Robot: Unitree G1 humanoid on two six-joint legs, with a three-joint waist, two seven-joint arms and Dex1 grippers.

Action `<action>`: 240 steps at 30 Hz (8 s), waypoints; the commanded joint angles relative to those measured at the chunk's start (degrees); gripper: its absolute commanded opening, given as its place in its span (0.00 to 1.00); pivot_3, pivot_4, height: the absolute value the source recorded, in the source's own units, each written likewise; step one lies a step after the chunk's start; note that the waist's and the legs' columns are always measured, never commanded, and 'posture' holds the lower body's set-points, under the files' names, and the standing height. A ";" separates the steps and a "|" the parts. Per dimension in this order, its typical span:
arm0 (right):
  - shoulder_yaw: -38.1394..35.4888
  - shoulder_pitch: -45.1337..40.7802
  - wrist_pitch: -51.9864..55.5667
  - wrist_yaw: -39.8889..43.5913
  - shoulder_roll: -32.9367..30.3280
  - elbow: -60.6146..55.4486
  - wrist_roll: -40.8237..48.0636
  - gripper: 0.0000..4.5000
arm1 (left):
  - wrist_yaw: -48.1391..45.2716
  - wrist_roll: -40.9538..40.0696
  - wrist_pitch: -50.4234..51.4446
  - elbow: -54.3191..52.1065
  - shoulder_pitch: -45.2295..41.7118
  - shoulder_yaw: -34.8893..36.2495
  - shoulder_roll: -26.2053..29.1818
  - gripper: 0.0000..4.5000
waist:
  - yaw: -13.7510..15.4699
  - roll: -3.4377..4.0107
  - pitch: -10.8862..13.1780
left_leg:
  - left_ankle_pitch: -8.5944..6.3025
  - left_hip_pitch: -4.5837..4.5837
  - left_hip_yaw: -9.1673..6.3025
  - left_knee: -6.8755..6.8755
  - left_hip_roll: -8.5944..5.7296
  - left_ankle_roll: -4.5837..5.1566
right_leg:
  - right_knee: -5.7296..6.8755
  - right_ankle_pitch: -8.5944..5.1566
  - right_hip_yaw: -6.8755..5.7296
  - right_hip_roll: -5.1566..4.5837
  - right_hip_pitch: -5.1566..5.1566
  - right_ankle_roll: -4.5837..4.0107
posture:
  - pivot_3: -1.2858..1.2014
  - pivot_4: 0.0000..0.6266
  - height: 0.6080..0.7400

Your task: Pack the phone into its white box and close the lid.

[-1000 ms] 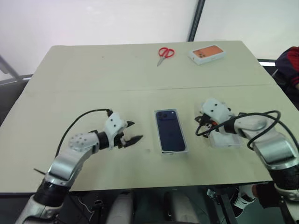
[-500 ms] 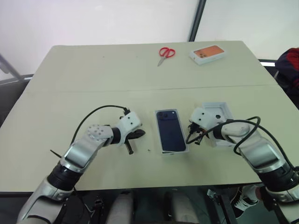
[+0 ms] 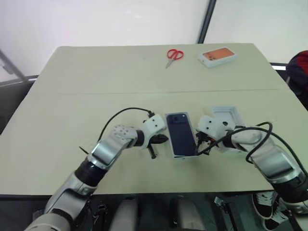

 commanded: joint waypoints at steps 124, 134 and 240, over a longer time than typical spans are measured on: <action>-4.38 -4.85 -2.48 -17.26 -16.65 1.02 29.54 0.00 | -3.44 -3.59 -16.05 -4.77 7.55 14.51 5.20 0.00 | -1.42 0.16 0.04 | -0.04 0.03 0.12 -0.12 0.17 0.11 | 0.06 -0.01 0.11 0.14 -0.13 0.01 | 0.52 0.24 1.00; -2.03 -2.83 -8.62 -9.11 -13.42 -0.32 17.66 0.00 | -2.70 1.09 -14.27 -1.54 6.18 7.02 3.77 0.00 | -1.17 0.14 0.05 | -0.03 -0.01 0.10 -0.05 0.11 0.10 | 0.04 -0.01 0.09 0.07 -0.08 0.01 | 0.52 0.24 1.00; -24.80 4.42 -10.71 -9.56 6.73 3.20 13.81 0.00 | 3.19 -2.30 -14.70 -4.30 8.71 26.64 2.75 0.00 | -1.26 -0.02 -0.12 | -0.31 0.40 0.02 0.32 0.11 0.52 | 0.08 -0.13 0.10 0.07 0.49 0.20 | 0.52 0.24 1.00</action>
